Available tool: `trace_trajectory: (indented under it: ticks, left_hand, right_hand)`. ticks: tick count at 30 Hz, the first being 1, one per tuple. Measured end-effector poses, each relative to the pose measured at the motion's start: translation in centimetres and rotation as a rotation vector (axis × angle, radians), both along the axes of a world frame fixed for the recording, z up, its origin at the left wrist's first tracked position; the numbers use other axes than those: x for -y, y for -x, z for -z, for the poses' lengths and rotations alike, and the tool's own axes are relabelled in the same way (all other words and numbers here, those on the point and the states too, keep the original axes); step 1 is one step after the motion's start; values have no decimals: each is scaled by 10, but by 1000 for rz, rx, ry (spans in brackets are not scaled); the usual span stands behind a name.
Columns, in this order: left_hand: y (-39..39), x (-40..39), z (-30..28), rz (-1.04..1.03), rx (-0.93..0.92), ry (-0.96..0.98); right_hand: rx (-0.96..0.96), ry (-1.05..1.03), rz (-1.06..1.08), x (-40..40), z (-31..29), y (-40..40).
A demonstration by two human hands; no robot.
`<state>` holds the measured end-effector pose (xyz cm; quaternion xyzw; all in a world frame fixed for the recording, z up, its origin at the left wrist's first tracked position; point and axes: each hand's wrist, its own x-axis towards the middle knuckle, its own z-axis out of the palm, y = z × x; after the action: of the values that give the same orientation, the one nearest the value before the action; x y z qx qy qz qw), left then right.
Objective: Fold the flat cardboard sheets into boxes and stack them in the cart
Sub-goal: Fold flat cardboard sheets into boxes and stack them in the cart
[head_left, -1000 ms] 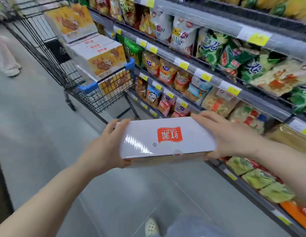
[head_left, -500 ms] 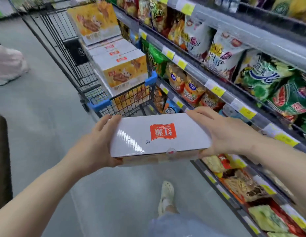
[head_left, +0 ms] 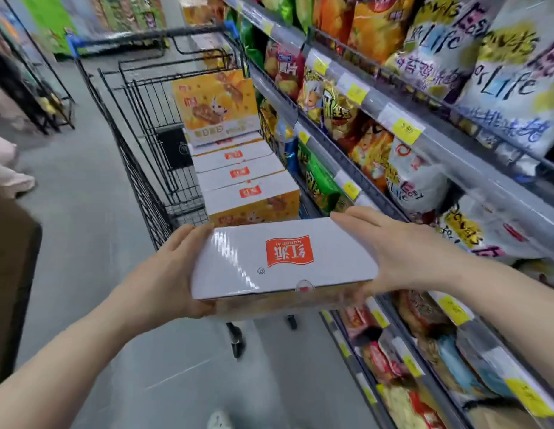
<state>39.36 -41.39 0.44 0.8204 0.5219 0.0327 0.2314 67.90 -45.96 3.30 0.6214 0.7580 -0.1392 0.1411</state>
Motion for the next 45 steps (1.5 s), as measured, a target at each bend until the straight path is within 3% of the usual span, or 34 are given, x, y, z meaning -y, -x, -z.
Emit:
trace_trajectory:
  ticks: [19,30,35,45]
  left_hand:
    - [58,-276,-23,20,52,-81]
    - [40,-369,22,-104,57,-86]
    - [28,-406,30,-165,47,-68]
    - [7,-475,46,-228,100,111]
  right_hand:
    - [-2,-22,88,-270,-18,58]
    - [-2,-99,19,-400,25,39]
    - [21,-34,-4,-458,33,29]
    - [-175,134,-60,-544,57,6]
